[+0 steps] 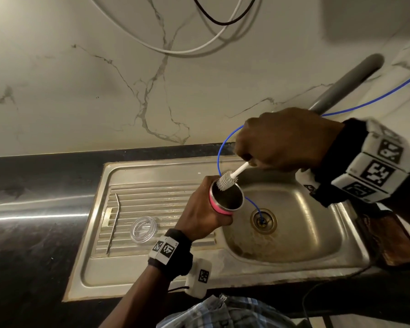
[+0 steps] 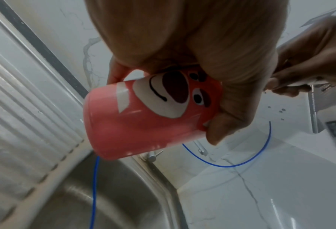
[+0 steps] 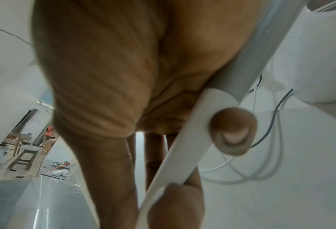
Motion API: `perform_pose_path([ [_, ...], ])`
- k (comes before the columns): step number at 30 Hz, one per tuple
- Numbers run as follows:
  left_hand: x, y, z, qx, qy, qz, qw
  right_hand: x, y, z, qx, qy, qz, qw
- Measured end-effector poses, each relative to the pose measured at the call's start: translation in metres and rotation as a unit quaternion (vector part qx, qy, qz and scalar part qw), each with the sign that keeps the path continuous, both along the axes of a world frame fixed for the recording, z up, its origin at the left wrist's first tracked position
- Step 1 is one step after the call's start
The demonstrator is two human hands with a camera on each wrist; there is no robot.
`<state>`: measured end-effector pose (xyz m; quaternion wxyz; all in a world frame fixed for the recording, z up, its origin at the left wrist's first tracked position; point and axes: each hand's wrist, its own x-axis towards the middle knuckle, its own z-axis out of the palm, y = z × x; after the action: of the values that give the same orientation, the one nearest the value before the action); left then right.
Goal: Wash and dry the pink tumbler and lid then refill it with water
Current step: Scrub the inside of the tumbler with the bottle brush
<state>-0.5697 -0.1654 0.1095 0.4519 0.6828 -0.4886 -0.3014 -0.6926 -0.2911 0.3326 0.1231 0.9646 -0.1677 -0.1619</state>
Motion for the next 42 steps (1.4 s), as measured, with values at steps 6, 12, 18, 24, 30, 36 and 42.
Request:
perform_pose_path([
  [6,-0.01,-0.001,0.002,-0.008,0.005,-0.015,1.0,0.004,0.01,-0.017,0.015,0.029,0.001,0.999],
  [12,-0.008,-0.001,0.009,-0.016,-0.006,-0.032,0.999,0.002,0.007,-0.027,0.052,0.036,0.006,0.998],
  [18,-0.002,0.004,0.002,-0.009,-0.016,-0.015,1.0,-0.005,0.002,-0.007,0.031,0.018,-0.012,0.999],
  [24,-0.009,-0.003,0.007,-0.012,-0.005,-0.032,0.999,-0.002,0.016,-0.029,0.028,0.054,0.017,0.998],
  [30,-0.003,0.003,-0.005,-0.024,-0.024,-0.003,0.999,-0.011,0.01,-0.01,0.01,0.018,0.011,1.0],
  [36,-0.012,-0.001,0.0,-0.042,-0.013,0.007,0.999,-0.006,0.018,-0.034,0.028,0.039,0.024,0.999],
  [42,-0.004,0.004,-0.011,-0.058,-0.019,0.063,0.996,-0.014,0.02,-0.023,0.014,0.019,0.037,0.999],
])
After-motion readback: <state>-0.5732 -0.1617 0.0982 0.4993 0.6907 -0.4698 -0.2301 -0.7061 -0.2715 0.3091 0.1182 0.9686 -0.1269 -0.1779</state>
